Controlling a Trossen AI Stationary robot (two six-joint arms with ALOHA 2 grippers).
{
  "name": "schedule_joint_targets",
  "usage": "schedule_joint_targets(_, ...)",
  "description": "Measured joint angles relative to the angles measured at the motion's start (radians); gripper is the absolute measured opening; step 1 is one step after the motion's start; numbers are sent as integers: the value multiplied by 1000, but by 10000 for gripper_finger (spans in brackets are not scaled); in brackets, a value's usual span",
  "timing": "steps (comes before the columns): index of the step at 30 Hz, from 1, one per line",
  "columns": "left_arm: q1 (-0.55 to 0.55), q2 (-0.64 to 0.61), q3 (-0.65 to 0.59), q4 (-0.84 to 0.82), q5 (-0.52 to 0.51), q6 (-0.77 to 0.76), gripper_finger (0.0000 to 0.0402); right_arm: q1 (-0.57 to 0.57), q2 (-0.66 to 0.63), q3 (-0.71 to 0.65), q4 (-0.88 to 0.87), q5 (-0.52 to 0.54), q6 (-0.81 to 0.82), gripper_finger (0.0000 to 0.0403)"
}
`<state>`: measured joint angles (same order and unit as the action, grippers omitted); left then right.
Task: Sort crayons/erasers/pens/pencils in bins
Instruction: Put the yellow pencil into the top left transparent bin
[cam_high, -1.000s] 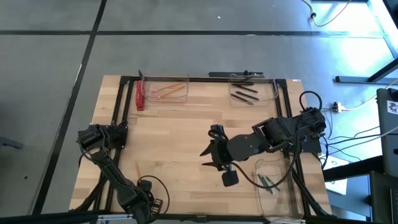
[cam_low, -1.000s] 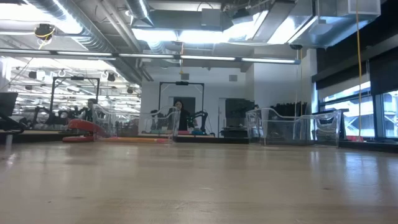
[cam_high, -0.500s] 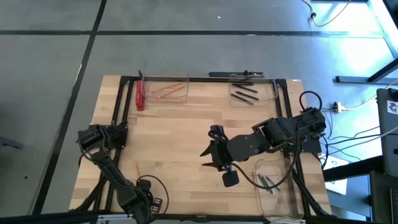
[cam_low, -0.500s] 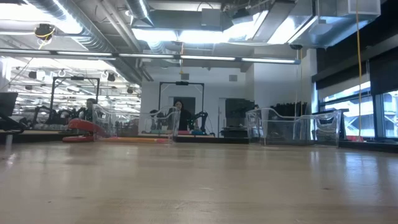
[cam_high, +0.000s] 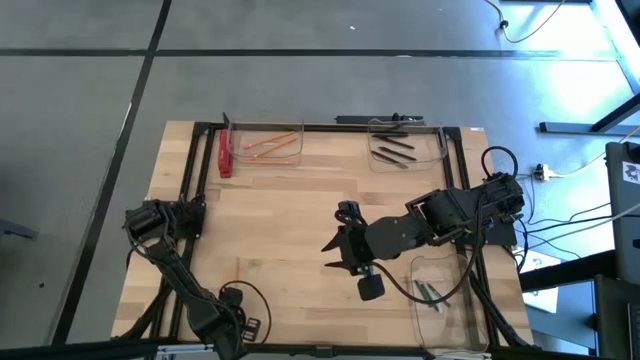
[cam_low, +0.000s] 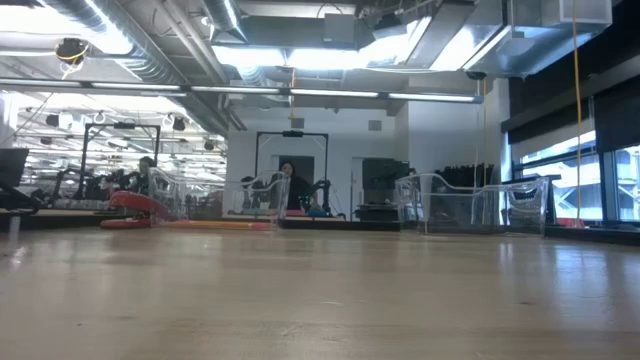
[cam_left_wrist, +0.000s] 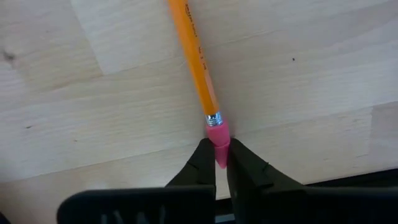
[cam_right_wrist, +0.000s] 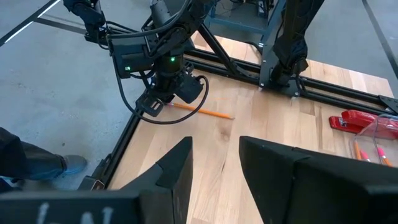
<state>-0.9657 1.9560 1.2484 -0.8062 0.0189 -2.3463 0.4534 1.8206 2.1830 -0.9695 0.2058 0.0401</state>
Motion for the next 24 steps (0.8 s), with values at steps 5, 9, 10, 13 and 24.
schedule_joint_targets(5, 0, 0, 0, 0, -2, 22, 4, 0, 0, 0, 0, 0, 0, 134)
schedule_joint_targets(9, 0, 0, 0, 0, -7, 31, 4, 0, 0, 0, 0, 0, 1, 134)
schedule_joint_targets(10, 0, -2, 0, 1, -9, 42, 4, 0, 0, 0, 0, 0, 1, 134)
schedule_joint_targets(13, 0, -12, -3, 4, -22, 52, 2, 0, 0, 0, 0, 1, 1, 134)
schedule_joint_targets(24, 12, -91, -7, -66, -202, 94, 2, 0, 0, 0, 0, 2, 3, 134)
